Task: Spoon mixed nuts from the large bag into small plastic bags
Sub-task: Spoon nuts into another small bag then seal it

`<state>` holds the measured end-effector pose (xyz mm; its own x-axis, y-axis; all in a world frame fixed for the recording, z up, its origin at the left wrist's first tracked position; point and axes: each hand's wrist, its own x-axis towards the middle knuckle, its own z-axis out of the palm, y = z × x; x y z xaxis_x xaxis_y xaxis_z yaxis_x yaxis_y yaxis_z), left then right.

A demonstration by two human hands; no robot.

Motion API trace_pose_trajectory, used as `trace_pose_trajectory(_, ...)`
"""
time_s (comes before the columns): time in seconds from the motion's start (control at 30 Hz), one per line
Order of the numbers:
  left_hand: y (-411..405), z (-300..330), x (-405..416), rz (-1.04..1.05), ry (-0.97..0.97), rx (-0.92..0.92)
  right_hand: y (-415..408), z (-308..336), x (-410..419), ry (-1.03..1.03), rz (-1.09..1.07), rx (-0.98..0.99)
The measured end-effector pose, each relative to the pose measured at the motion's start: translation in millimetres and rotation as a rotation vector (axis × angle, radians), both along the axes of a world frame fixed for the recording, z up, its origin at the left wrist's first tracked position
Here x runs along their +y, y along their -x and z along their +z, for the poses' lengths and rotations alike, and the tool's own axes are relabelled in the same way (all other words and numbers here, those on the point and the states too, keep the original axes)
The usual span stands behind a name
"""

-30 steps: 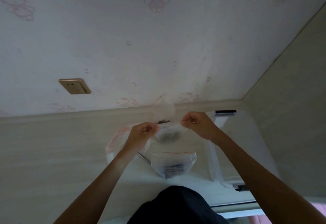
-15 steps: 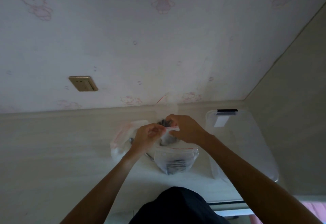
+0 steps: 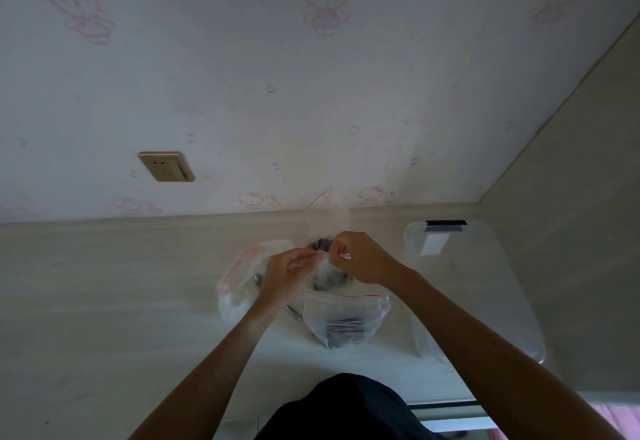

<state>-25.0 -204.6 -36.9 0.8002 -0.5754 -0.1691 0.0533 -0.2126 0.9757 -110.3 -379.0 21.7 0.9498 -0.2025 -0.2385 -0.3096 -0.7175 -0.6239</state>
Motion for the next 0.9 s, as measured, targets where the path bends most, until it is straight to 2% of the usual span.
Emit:
trace_pose_trajectory(0.23,-0.1,1.9,-6.8,0.024,-0.057,-0.015,-0.1,-0.8,1.5,0.018,-0.015,-0.045)
trace_pose_trajectory(0.43,2.5,7.0,-10.5,0.008,-0.095,-0.141,-3.7,0.6,4.4,0.046,-0.024,-0.047)
trace_pose_trajectory(0.77,-1.0,11.4,-11.9,-0.083,-0.134,-0.171,-10.3,2.4,5.3,0.058,-0.069,-0.043)
trace_pose_trajectory(0.9,-2.6,11.9,-11.6,-0.090,-0.145,-0.245,-11.2,-0.7,4.7,0.053,-0.070,-0.050)
